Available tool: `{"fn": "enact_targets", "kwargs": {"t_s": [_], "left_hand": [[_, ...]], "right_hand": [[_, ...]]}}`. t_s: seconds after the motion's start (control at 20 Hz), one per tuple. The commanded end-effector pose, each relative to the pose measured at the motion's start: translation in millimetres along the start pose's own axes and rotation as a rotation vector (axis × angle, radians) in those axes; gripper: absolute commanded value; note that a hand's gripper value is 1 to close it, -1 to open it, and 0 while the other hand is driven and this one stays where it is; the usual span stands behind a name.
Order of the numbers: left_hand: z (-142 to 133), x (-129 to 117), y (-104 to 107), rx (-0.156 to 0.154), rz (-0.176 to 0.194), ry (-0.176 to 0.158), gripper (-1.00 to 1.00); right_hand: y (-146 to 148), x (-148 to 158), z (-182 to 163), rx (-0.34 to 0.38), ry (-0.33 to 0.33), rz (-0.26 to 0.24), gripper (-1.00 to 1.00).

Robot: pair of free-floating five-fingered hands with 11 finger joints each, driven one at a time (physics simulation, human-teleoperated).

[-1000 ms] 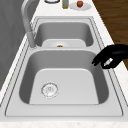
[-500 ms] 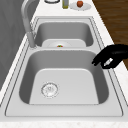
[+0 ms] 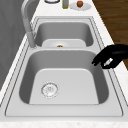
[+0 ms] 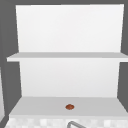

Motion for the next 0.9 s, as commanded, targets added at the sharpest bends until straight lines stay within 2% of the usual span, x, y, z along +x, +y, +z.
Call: {"fn": "enact_targets", "kwargs": {"t_s": [0.0,0.25,0.4,0.65,0.85], "left_hand": [[0.0,0.0,0.0,0.000,0.000,0.000,0.00],[0.0,0.0,0.0,0.000,0.000,0.000,0.00],[0.0,0.0,0.0,0.000,0.000,0.000,0.00],[0.0,0.0,0.0,0.000,0.000,0.000,0.00],[0.0,0.0,0.0,0.000,0.000,0.000,0.00]], "right_hand": [[1.3,-4.4,-6.7,-0.074,-0.066,0.097,-1.00],[-1.5,-10.0,-8.1,-0.135,-0.133,0.131,-1.00],[-5.3,-14.4,-4.8,-0.143,-0.177,0.158,-1.00],[-10.4,-20.6,-2.0,-0.142,-0.214,0.215,-1.00],[-11.1,-19.8,-1.6,-0.109,-0.211,0.240,-1.00]]}}
